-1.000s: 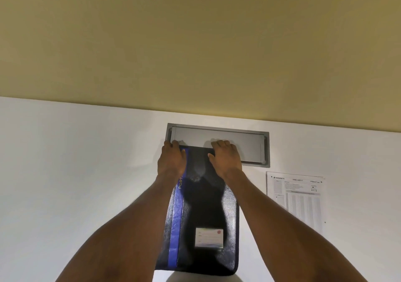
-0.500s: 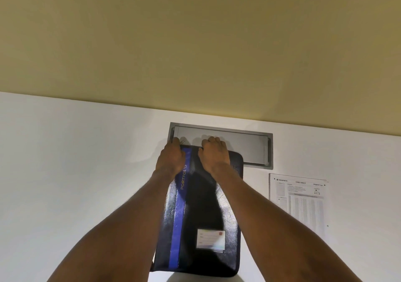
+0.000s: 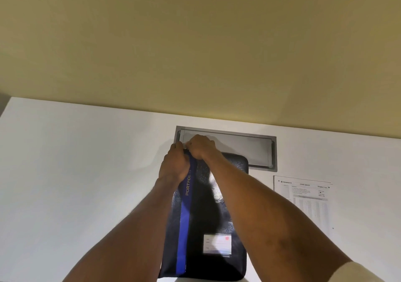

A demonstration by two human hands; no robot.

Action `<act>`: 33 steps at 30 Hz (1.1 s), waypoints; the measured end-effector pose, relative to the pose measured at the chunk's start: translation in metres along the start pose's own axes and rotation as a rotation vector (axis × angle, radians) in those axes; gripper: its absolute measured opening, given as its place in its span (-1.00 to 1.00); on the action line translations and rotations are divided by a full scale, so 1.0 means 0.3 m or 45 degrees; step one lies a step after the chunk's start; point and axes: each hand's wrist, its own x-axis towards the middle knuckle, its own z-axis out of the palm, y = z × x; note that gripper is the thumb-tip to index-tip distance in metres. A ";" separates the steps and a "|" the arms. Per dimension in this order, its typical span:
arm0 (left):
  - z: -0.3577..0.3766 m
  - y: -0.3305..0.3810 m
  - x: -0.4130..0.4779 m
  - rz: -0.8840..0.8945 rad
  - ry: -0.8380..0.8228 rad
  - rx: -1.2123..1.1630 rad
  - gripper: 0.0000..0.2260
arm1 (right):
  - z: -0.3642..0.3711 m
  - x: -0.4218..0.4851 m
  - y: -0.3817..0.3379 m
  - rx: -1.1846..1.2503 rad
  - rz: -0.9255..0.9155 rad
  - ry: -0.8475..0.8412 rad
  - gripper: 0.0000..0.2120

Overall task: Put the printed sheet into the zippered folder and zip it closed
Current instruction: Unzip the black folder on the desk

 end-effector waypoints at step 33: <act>0.025 -0.006 0.059 -0.115 -0.041 0.032 -0.55 | -0.139 -0.056 0.447 0.282 0.499 0.268 -0.60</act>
